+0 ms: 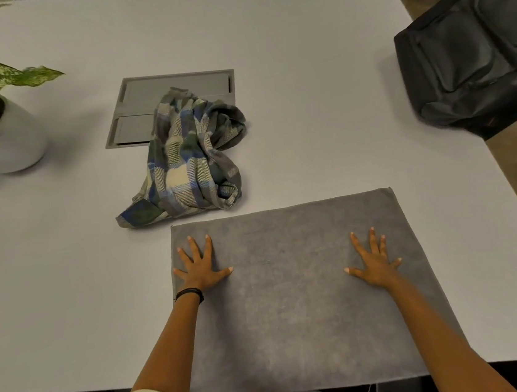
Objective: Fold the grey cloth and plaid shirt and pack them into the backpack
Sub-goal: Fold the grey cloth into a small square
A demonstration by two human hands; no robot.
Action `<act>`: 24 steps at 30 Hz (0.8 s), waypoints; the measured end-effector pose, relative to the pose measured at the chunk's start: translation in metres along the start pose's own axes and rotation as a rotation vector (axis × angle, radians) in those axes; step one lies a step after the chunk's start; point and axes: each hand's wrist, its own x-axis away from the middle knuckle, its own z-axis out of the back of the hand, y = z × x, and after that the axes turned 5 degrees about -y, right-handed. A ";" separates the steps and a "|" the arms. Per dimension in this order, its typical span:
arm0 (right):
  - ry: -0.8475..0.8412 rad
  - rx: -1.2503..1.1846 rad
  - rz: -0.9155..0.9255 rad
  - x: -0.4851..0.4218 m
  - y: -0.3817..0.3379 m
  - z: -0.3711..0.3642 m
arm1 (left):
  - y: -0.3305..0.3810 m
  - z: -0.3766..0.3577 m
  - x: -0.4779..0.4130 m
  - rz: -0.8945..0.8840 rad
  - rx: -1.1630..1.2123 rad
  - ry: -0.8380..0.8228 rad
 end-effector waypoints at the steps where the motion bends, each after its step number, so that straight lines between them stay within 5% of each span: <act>1: 0.000 -0.001 -0.001 -0.002 -0.001 0.002 | 0.001 0.002 -0.002 -0.004 0.001 -0.001; 9: 0.051 -0.021 -0.017 -0.015 -0.003 0.009 | 0.006 0.016 -0.020 -0.010 0.051 0.130; 13: 0.525 -0.400 0.035 -0.026 -0.006 0.035 | 0.004 0.031 -0.019 -0.002 0.496 0.509; 16: 0.681 -0.613 -0.078 -0.034 -0.001 0.069 | -0.005 0.047 -0.025 0.078 0.677 0.492; 24: 0.634 -0.828 -0.223 -0.061 0.015 0.097 | -0.016 0.062 -0.053 0.099 1.006 0.443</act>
